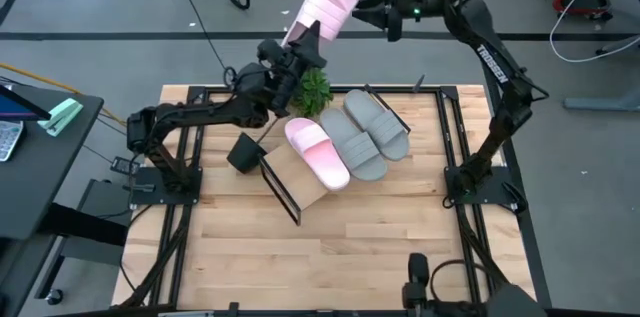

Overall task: Pick and place slides into the shelf
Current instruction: Put the pink slides on the shelf

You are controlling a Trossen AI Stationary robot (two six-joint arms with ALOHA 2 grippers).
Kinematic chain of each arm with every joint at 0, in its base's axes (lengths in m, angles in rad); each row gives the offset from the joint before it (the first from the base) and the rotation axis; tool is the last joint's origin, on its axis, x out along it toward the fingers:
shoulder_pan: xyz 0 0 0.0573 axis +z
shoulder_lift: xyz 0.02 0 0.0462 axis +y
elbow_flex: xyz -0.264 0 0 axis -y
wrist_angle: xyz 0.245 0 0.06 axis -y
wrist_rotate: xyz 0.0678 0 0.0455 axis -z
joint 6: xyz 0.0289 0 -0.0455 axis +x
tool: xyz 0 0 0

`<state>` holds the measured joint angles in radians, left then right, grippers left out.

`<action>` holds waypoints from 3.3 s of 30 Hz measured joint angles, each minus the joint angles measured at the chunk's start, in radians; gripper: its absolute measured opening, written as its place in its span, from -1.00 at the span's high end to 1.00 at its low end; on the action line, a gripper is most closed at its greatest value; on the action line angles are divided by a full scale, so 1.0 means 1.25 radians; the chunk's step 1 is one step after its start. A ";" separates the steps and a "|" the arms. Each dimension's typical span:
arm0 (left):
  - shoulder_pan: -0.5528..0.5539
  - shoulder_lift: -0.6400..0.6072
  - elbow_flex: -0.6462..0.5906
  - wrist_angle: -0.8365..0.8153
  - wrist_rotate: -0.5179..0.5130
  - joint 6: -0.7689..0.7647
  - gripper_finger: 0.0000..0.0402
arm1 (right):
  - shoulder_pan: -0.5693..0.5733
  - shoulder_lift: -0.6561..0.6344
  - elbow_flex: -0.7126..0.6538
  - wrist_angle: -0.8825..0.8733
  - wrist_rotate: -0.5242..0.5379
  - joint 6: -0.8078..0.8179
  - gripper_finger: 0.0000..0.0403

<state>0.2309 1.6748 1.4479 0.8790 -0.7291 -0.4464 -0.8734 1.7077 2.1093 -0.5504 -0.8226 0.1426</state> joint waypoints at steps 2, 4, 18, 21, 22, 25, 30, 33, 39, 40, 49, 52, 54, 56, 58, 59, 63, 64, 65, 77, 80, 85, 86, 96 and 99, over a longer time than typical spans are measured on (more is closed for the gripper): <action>0.007 -0.001 0.000 0.001 0.011 -0.006 0.95 | 0.005 0.000 -0.006 -0.036 0.001 -0.010 0.07; 0.008 -0.001 0.000 0.000 0.012 -0.008 0.95 | 0.004 0.001 -0.013 -0.060 0.003 -0.026 0.07; 0.054 -0.001 0.001 0.050 0.013 -0.056 0.95 | 0.071 -0.005 -0.149 0.150 0.020 0.076 0.07; 0.054 -0.001 0.001 0.047 0.014 -0.053 0.95 | 0.086 -0.007 -0.155 0.199 0.067 0.059 0.07; 0.053 -0.001 0.001 0.047 0.013 -0.048 0.95 | 0.093 -0.010 -0.155 0.205 0.082 0.039 0.08; 0.052 -0.001 0.001 0.048 0.012 -0.029 0.95 | 0.115 -0.033 -0.154 0.185 0.125 -0.069 0.12; 0.068 -0.001 0.001 0.048 0.004 -0.052 0.95 | 0.185 -0.089 -0.152 0.102 0.273 -0.363 0.19; 0.070 -0.001 0.001 0.047 0.001 -0.054 0.95 | 0.244 -0.101 -0.152 0.101 0.411 -0.537 0.20; 0.069 -0.001 0.001 0.047 0.008 -0.078 0.95 | 0.330 -0.067 -0.152 0.101 0.692 -0.754 0.19; 0.069 -0.001 0.001 0.046 0.012 -0.074 0.95 | 0.337 -0.060 -0.152 0.099 0.712 -0.757 0.19; 0.056 -0.027 0.002 0.007 0.020 -0.032 0.95 | 0.361 -0.071 -0.152 0.131 0.792 -0.785 0.20; 0.053 -0.028 0.002 -0.018 0.045 -0.032 0.95 | 0.375 -0.070 -0.152 0.132 0.792 -0.807 0.19; 0.050 -0.038 0.001 -0.051 0.060 -0.032 0.95 | 0.383 -0.070 -0.152 0.131 0.788 -0.825 0.19; 0.045 -0.046 0.001 -0.071 0.062 -0.032 0.95 | 0.389 -0.070 -0.152 0.131 0.788 -0.827 0.19; 0.044 -0.049 0.001 -0.082 0.063 -0.034 0.95 | 0.393 -0.070 -0.152 0.135 0.788 -0.823 0.18; 0.042 -0.049 0.001 -0.082 0.065 -0.040 0.95 | 0.395 -0.070 -0.152 0.138 0.789 -0.823 0.18; 0.041 -0.049 0.001 -0.085 0.085 -0.061 0.95 | 0.398 -0.070 -0.152 0.145 0.787 -0.827 0.18; 0.041 -0.049 0.001 -0.089 0.091 -0.072 0.95 | 0.398 -0.070 -0.152 0.144 0.784 -0.828 0.18; 0.041 -0.049 0.001 -0.092 0.101 -0.081 0.95 | 0.397 -0.070 -0.152 0.144 0.779 -0.828 0.18; 0.028 -0.049 0.001 -0.109 0.137 -0.157 0.95 | 0.390 -0.056 -0.151 0.134 0.849 -0.886 0.18; 0.029 -0.048 0.000 -0.111 0.140 -0.166 0.95 | 0.394 -0.054 -0.151 0.133 0.864 -0.894 0.18; 0.029 -0.049 0.000 -0.101 0.154 -0.113 0.95 | 0.414 -0.071 -0.139 0.139 0.914 -0.892 0.20; 0.029 -0.049 0.000 -0.100 0.156 -0.106 0.95 | 0.414 -0.074 -0.125 0.139 0.924 -0.886 0.20; 0.028 -0.049 0.000 -0.108 0.156 -0.095 0.95 | 0.288 -0.083 0.045 -0.064 0.687 -0.641 0.20; 0.028 -0.049 0.000 -0.109 0.162 -0.095 0.95 | 0.254 -0.082 0.047 -0.082 0.624 -0.588 0.20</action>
<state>0.2661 1.6138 1.4483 0.7429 -0.5260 -0.5655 -0.5565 1.6055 2.1685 -0.6532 -0.0431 -0.5926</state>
